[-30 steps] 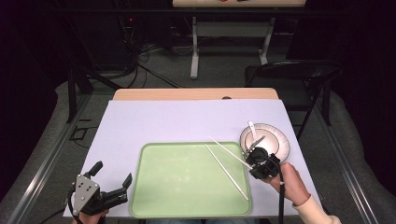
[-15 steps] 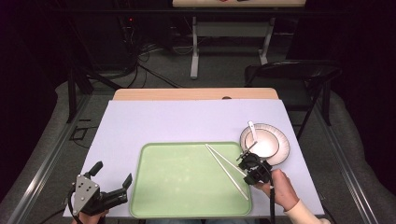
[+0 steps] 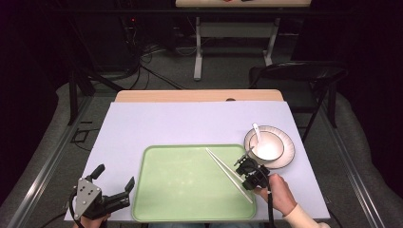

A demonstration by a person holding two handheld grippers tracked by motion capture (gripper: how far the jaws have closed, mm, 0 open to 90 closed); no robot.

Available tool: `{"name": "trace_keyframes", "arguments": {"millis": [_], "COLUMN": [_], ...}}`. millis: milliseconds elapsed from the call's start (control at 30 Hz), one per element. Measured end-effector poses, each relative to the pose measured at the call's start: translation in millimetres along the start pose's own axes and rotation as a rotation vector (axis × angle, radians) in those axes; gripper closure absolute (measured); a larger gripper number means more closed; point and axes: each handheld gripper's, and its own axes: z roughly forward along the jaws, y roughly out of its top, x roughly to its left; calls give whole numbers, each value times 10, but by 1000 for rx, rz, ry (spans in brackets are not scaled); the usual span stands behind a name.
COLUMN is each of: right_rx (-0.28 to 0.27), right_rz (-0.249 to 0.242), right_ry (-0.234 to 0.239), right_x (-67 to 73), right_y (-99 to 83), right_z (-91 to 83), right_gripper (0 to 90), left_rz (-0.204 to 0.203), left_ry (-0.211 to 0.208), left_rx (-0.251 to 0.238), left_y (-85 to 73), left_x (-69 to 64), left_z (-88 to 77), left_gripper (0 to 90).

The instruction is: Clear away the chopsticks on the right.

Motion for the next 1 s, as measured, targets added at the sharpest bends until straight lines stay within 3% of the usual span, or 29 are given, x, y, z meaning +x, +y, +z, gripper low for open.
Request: {"name": "trace_keyframes", "arguments": {"millis": [367,467,600,633,733,800,900,933,1000], "right_rx": [-11,-8,-12,-21,-36,-100,-135,-174,-200], "right_rz": [-10,-2,-9,-31,-43,-61,-75,-102,-126], "right_ry": [26,74,61,42,54,55,58,37,28], "right_x": [64,33,43,35,15,-49,-75,-80,-78], "right_y": [45,40,39,37,28,14,2,-17,-36], "right_z": [30,65,72,53,37,-16,-44,-81,-115], "right_gripper": [824,817,771,693,598,486,437,320,260], "left_rz": [0,1,1,3,2,2,1,3,1], "left_ry": [0,0,1,0,0,1,2,1,1], "left_rx": [1,0,-2,-1,0,-1,-1,1,1], "left_y": [0,0,-1,-1,-1,-1,-1,-1,-1], "left_x": [-2,-2,-2,-2,-2,-3,-4,-5,-7], "left_z": [1,0,0,-1,1,0,1,2,3], "left_gripper": [1,1,1,0,1,1,1,1,1]}}
